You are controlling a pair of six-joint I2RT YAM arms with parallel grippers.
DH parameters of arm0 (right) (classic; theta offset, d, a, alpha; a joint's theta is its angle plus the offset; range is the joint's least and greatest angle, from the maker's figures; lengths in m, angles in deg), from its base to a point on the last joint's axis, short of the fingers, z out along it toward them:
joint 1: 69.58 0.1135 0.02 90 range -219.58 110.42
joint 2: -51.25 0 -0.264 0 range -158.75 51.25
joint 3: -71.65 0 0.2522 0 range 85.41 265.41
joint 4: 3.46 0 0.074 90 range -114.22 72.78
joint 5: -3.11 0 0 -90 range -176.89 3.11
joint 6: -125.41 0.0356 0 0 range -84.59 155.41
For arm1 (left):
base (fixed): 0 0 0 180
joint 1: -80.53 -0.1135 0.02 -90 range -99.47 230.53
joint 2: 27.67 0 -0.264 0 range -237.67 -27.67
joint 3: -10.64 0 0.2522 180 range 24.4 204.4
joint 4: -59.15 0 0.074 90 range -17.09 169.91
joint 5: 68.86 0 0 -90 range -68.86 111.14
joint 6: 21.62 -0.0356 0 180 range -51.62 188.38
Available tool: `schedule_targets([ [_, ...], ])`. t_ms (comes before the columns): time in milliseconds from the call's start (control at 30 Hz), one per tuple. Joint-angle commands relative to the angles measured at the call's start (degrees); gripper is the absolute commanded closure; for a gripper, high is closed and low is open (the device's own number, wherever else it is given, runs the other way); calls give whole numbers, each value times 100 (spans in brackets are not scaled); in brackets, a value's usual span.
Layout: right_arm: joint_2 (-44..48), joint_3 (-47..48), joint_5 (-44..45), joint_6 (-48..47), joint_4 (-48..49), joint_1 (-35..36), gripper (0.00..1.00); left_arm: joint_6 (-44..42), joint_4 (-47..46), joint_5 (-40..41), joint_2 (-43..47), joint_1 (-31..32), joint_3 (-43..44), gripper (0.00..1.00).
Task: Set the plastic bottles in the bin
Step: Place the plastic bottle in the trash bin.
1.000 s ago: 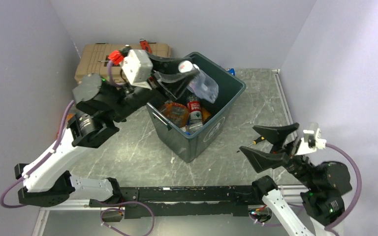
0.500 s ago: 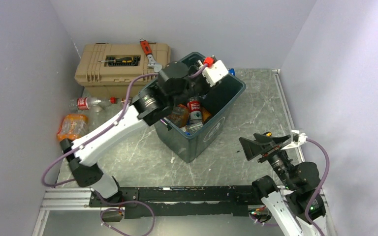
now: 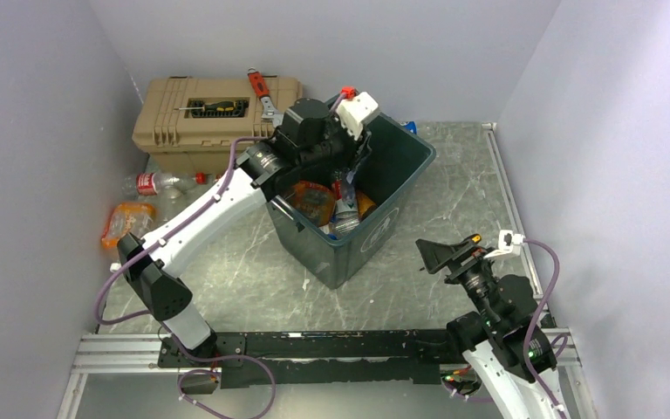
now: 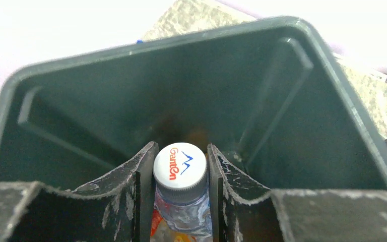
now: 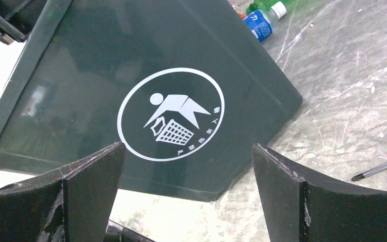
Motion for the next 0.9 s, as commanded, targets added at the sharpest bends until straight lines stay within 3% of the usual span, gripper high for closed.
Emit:
schedule_targets([
  [0, 424, 35, 200, 169, 104, 22, 0, 573, 322, -605, -64, -248, -45, 100],
  [33, 429, 26, 231, 170, 81, 22, 0, 577, 394, -672, -104, -255, -3, 97],
  [133, 412, 24, 353, 197, 38, 22, 0, 861, 472, -763, -49, -248, 127, 31],
  [200, 374, 56, 422, 227, -14, 22, 0, 946, 285, -713, 109, -249, 115, 3],
  [367, 277, 121, 622, 429, -97, 22, 0, 1145, 109, -546, 545, -255, 246, 0],
  [467, 210, 166, 748, 306, -109, 22, 0, 1288, -320, -31, 1252, -255, -60, 0],
  [633, 45, 314, 1578, 360, -378, 22, 0, 1242, -1098, 1940, 2878, -264, -1309, 1],
  [733, -350, 365, 1999, 544, -541, 22, 1, 1209, -837, 3261, 3619, -303, -1848, 1],
  [867, -1214, 404, 2192, 808, -586, 22, 2, 1395, -430, 4293, 4317, -405, -2438, 1],
])
